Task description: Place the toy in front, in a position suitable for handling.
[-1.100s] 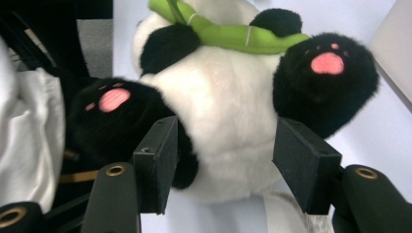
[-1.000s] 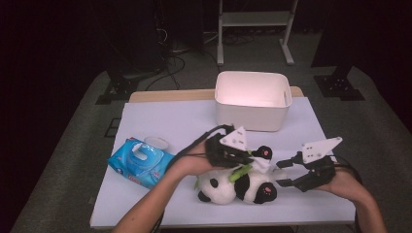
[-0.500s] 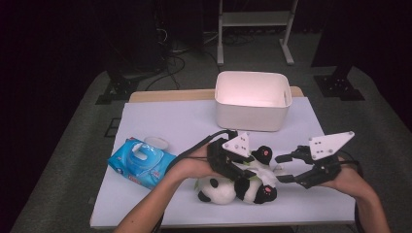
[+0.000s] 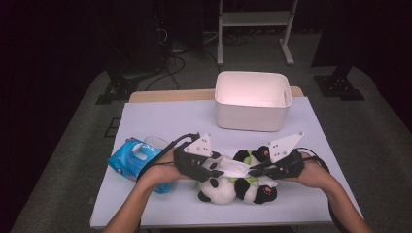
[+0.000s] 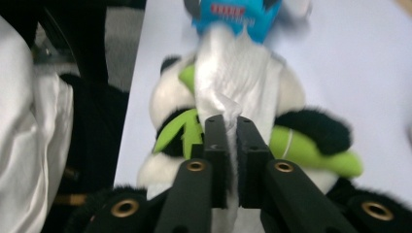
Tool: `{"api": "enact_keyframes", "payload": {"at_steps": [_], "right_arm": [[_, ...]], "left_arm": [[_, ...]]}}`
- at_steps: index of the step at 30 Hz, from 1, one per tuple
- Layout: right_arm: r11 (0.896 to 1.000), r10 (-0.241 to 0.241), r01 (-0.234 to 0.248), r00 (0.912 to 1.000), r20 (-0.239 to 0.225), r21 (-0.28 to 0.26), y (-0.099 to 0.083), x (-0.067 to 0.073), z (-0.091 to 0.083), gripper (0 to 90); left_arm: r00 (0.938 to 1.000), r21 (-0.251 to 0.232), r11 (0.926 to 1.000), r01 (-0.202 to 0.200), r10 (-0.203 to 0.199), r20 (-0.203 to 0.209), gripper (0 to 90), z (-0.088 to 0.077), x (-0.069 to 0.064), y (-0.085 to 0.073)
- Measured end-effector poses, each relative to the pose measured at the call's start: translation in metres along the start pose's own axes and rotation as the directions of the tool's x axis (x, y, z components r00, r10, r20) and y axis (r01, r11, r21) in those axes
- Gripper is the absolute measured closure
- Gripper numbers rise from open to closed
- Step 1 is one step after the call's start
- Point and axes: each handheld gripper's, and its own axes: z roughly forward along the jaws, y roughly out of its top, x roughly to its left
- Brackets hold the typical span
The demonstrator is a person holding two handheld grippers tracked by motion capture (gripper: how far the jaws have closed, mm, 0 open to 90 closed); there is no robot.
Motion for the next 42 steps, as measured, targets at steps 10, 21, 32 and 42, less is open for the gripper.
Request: {"api": "enact_keyframes", "payload": {"at_steps": [10,21,32,42], "right_arm": [[0.996,0.078,-0.08,0.9962,0.038,0.034,-0.03,0.003,-0.026,75.2],[0.999,0.052,-0.051,0.9971,0.055,-0.013,-0.009,0.001,-0.035,63.4],[0.996,0.089,-0.089,0.9957,0.023,-0.011,-0.026,0.003,-0.004,84.6],[0.996,0.093,-0.094,0.9898,0.107,0.002,-0.035,0.013,-0.017,86.0]], "left_arm": [[0.9984,0.025,0.9985,0.048,-0.047,-0.031,40.8,0.01,0.001,-0.038],[0.9982,0.011,0.9986,0.051,-0.052,0.03,41.3,0.024,0.0,-0.041],[0.9976,-0.027,0.9979,0.059,-0.058,0.037,41.8,0.026,-0.006,-0.047],[0.9982,-0.006,0.9983,0.057,-0.057,0.016,41.7,0.029,-0.009,-0.044]]}}
